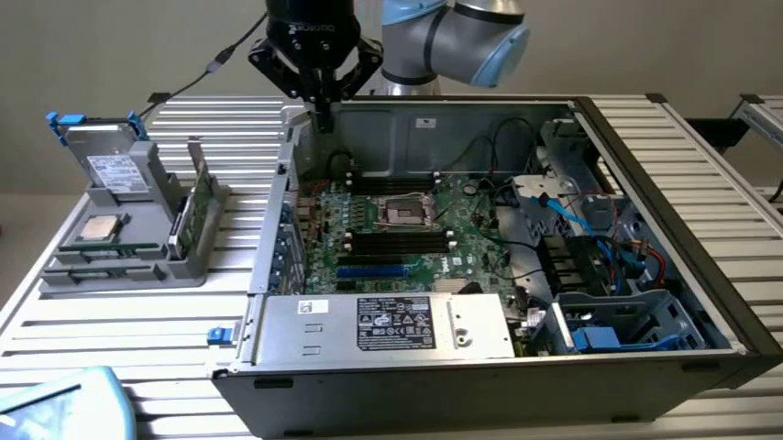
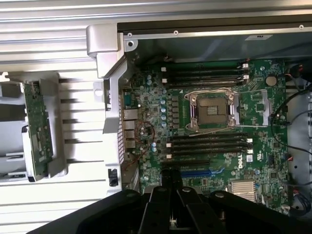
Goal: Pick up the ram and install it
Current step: 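Reach for the ram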
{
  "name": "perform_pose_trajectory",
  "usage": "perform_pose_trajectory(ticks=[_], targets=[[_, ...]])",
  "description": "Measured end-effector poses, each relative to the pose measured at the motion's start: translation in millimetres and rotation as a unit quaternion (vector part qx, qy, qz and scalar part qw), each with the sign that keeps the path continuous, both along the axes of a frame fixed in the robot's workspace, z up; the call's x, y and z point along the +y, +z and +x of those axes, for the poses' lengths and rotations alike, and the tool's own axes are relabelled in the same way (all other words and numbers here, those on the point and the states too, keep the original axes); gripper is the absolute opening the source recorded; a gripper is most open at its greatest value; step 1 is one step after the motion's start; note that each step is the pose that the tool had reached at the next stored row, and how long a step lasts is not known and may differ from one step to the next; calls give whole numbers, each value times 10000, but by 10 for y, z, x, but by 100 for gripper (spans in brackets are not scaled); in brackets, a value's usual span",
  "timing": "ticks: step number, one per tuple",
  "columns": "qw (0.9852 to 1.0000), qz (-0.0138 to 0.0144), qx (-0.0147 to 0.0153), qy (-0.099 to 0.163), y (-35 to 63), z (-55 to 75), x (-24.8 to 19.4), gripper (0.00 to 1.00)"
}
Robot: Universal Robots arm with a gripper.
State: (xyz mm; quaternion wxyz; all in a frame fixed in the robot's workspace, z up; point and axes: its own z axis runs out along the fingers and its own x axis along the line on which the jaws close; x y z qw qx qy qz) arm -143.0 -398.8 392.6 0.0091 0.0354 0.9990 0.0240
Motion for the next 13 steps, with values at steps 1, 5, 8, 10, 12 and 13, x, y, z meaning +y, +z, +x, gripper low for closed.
perform_pose_trajectory(ticks=[1,5,8,10,12,13], targets=[[10000,0,2,0,0,-41,0,10],[10000,0,13,0,0,-215,0,10],[10000,0,24,0,0,-351,0,10],[10000,0,32,-1,0,-443,0,10],[10000,0,33,0,-1,-535,0,10],[10000,0,34,0,-2,-579,0,10]])
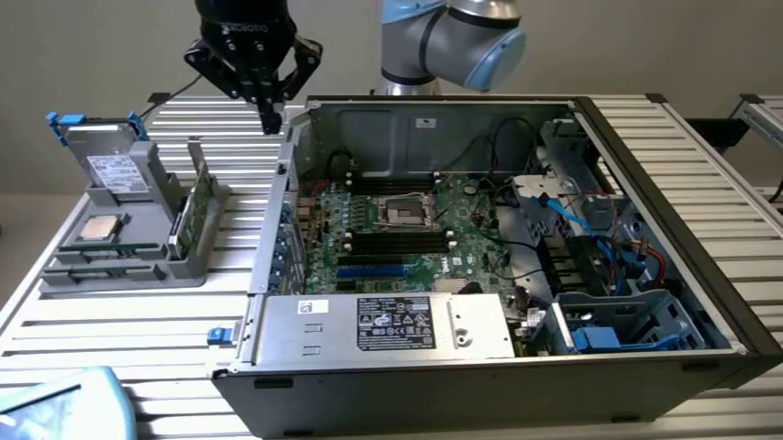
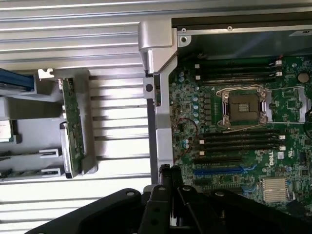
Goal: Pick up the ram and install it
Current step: 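Reach for the ram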
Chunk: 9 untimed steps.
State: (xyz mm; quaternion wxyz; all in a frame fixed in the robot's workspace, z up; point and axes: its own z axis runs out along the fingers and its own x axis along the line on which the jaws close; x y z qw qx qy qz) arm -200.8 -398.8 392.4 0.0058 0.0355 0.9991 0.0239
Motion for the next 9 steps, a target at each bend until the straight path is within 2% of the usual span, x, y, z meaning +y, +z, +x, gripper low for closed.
perform_pose_trajectory(ticks=[9], targets=[[10000,0,4,0,-4,-410,0,10]])
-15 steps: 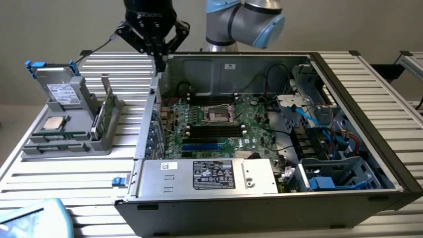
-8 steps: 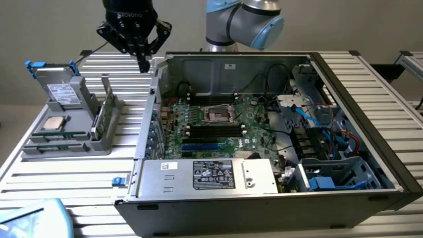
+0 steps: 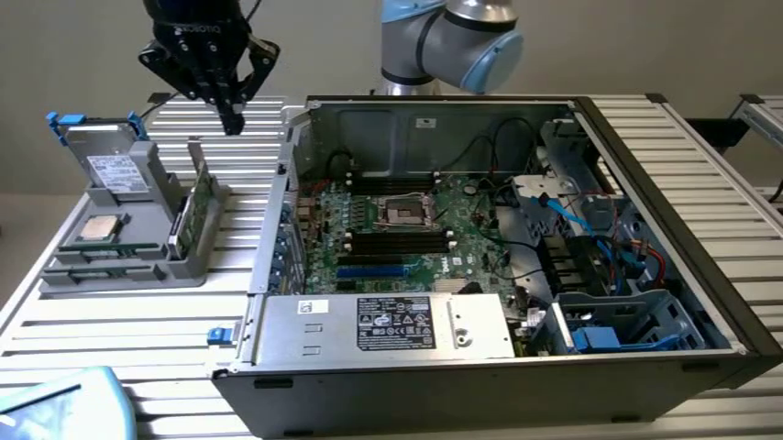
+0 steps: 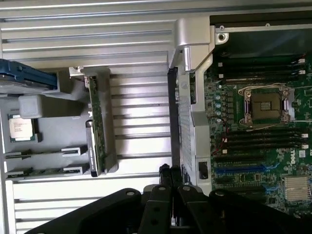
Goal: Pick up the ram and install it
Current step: 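Reach for the ram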
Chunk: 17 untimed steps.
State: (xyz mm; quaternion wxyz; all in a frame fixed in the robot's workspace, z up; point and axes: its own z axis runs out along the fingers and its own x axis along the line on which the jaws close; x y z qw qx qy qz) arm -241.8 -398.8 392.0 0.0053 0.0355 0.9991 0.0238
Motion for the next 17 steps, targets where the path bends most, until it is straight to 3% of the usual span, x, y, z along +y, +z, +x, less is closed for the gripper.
perform_pose_trajectory(ticks=[17], targets=[[10000,4,2,0,-19,-773,0,10]])
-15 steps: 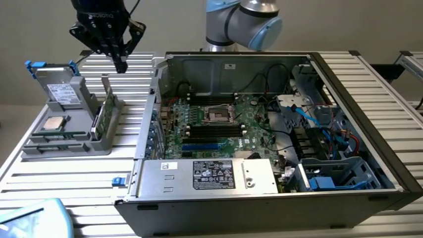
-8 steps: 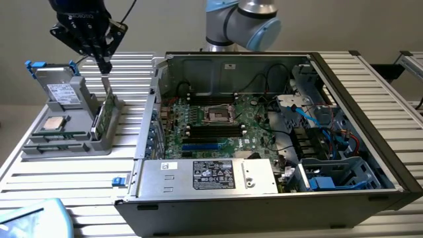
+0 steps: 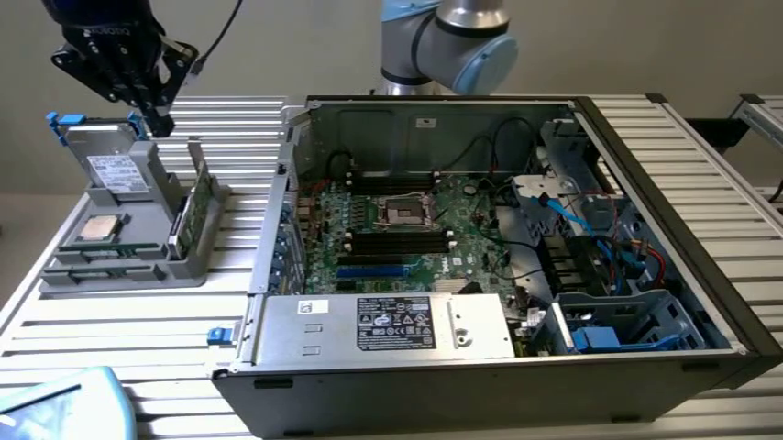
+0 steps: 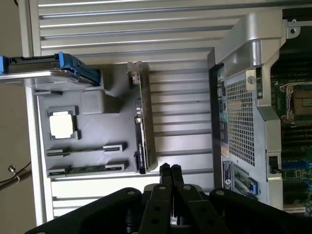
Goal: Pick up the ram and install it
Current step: 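Reach for the ram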
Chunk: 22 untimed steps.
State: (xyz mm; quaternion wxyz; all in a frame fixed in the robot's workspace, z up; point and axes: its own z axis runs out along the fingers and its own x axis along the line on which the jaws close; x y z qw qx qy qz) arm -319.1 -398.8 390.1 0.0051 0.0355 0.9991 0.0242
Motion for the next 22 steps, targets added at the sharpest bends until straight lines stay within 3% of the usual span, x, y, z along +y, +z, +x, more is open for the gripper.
perform_pose_trajectory(ticks=[10,22], targets=[[10000,23,0,1,-30,-453,-23,10],[10000,67,0,0,-63,-1003,-84,10]])
